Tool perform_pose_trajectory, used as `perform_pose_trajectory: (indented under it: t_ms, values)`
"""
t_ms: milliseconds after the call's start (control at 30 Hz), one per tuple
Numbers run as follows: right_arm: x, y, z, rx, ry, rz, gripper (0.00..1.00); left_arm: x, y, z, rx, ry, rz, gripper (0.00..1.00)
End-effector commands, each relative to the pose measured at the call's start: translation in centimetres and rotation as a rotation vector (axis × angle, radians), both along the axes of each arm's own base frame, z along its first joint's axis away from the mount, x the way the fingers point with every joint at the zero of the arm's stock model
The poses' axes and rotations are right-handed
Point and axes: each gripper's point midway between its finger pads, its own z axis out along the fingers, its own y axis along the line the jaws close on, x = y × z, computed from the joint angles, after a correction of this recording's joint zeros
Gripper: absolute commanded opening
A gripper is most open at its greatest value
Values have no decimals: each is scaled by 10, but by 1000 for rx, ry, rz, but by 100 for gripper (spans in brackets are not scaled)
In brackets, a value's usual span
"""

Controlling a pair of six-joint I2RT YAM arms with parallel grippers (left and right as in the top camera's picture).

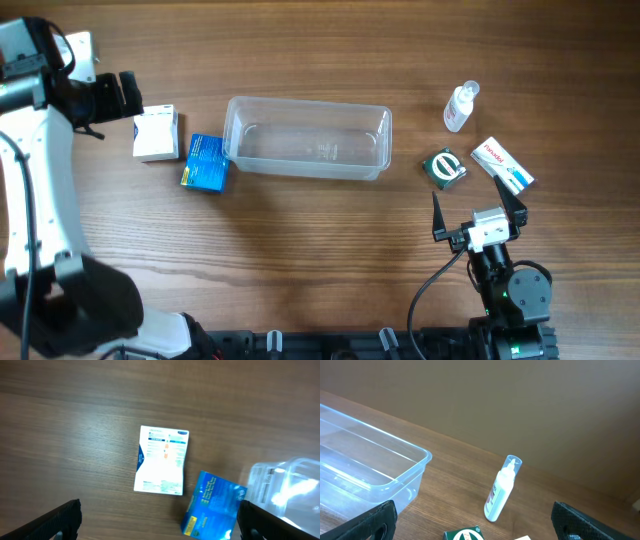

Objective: Pack container
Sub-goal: 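Move the left gripper over the white Hansaplast box and lower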

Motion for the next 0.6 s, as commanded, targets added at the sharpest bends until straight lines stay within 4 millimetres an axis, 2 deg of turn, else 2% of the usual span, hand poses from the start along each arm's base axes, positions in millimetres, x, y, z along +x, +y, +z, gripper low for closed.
perform_pose_trajectory:
  t_ms: [0, 100, 300, 400, 567]
  values:
    - [0, -3, 1, -4, -6, -15, 100, 12, 2, -33, -2, 69, -79, 100]
    - [0, -3, 1, -4, -6, -15, 100, 17, 3, -60, -24, 119, -81, 100]
    - [0, -3, 1, -4, -6, -15, 100, 26, 1, -97, -66, 172, -93, 100]
    - [0, -3, 1, -4, -6, -15, 100, 29, -2, -110, -75, 191, -101, 100]
    - [0, -3, 1, -4, -6, -15, 100, 33, -3, -116, -76, 189, -102, 100]
